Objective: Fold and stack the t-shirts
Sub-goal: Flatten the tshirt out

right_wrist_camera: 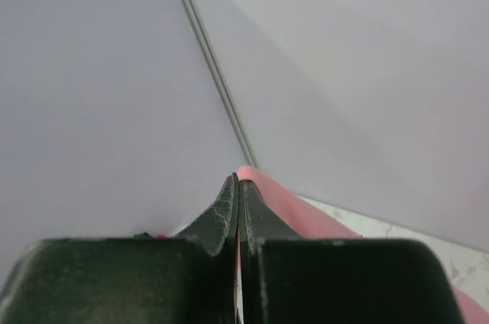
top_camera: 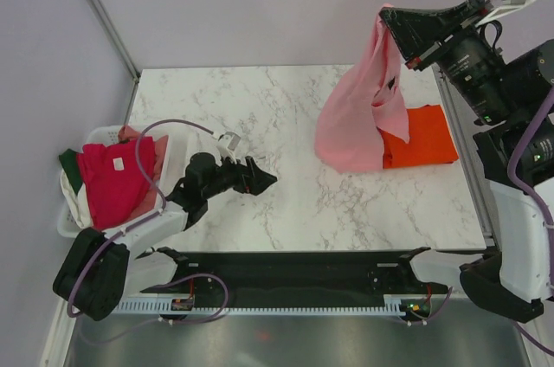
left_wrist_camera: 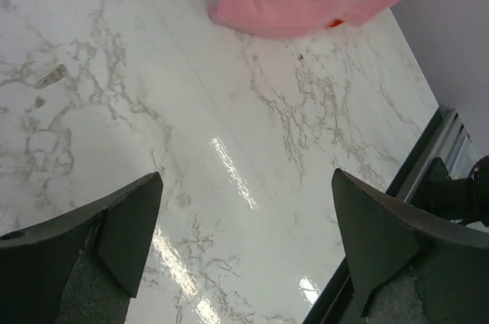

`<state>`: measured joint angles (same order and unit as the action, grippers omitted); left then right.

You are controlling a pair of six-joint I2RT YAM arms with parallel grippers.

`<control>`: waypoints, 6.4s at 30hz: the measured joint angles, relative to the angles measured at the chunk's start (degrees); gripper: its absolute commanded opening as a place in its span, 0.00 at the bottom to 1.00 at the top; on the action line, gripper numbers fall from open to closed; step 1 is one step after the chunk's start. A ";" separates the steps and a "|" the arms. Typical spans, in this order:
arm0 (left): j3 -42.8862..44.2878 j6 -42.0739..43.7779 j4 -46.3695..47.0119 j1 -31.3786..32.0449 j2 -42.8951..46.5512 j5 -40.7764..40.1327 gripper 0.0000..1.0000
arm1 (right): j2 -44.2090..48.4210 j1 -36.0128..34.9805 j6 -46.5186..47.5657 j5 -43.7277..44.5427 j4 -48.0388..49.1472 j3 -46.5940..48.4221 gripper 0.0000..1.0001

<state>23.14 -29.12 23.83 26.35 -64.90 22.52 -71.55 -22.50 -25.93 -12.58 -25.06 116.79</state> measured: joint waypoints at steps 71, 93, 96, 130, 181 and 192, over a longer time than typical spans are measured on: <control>2.69 13.38 4.24 5.92 -4.28 -0.52 1.00 | 6.01 0.00 -2.62 -7.04 -3.08 -17.68 0.02; 1.95 17.31 7.02 16.35 -5.35 4.55 0.87 | 15.41 0.00 1.22 -1.60 -6.27 -25.40 0.01; 3.15 18.16 6.86 18.29 -6.78 4.15 0.87 | 14.14 0.00 1.18 -0.90 -6.29 -25.40 0.01; 1.99 14.95 1.25 35.23 -2.67 -29.73 0.92 | 6.08 0.00 -7.06 3.26 -3.61 -18.88 0.00; 21.05 19.08 4.20 34.47 -28.70 -20.00 0.02 | 5.55 -0.02 -10.62 6.80 1.29 -20.11 0.00; 23.96 15.23 -14.91 45.48 -5.99 -12.35 0.02 | 16.90 -0.15 0.20 27.43 -3.21 -29.77 0.00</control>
<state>47.09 -13.89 8.93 71.83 -70.89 10.17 -54.65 -22.65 -25.74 14.85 -28.27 87.02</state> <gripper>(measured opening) 0.033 0.007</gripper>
